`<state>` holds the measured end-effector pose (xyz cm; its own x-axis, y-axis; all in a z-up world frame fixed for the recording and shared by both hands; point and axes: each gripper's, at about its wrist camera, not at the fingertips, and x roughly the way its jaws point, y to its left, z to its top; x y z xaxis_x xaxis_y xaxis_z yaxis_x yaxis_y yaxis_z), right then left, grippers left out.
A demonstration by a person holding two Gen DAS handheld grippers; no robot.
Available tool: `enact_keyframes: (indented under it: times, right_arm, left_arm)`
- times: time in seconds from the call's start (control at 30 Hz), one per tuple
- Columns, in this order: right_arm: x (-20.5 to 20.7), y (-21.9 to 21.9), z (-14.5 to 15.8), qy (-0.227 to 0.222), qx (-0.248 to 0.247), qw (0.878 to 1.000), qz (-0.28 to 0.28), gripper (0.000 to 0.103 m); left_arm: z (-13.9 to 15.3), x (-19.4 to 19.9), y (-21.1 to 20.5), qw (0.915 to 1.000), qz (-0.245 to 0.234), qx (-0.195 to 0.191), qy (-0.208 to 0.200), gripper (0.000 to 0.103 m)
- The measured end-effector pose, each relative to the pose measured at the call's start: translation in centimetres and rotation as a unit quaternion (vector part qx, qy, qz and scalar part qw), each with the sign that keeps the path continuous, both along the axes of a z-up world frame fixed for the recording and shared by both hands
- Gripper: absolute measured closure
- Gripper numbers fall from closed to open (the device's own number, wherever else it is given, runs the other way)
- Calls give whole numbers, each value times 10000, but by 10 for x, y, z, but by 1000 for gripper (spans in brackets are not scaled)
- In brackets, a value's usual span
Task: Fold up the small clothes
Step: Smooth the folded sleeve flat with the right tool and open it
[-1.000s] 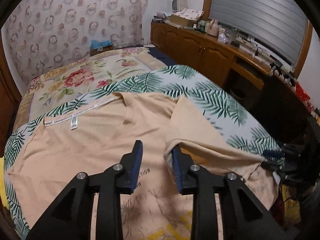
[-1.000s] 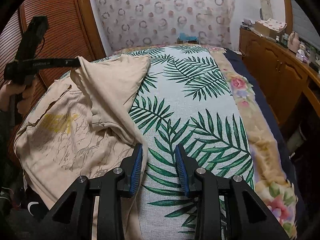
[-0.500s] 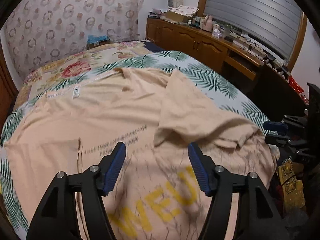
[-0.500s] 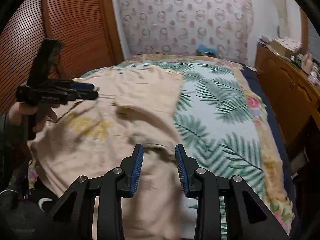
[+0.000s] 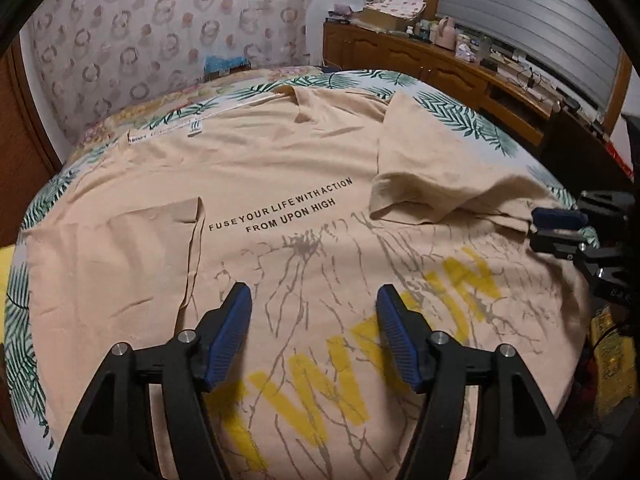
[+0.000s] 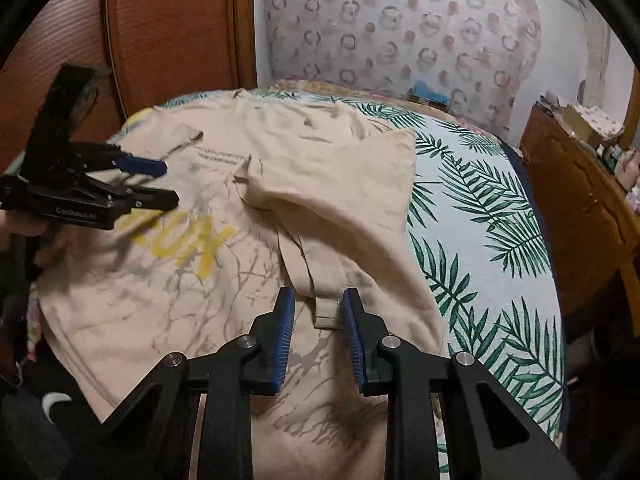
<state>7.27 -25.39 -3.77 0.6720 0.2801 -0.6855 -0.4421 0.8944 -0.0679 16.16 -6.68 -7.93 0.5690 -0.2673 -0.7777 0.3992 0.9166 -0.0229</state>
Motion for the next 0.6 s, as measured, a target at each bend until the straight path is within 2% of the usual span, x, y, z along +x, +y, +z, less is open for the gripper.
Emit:
enact_keyframes:
  times: [0.13,0.27,0.47,0.6]
  right_arm:
    - [2,4,-2,-19,-192,9998,-46,99]
    - [0,4,7,7,-45,10000,57,100]
    - [-29,-7,33,45,648,9968,466,100]
    - [-36,-10,31,151,576,9967,558,100]
  left_arm:
    - [0,2,0,10000,57,50,8,24]
    - [-1,3,1,10000,56,51,18,22]
    - [-1,2,0,10000,61,73,6,21]
    - [-1,3,0,9999,67,76,5,21]
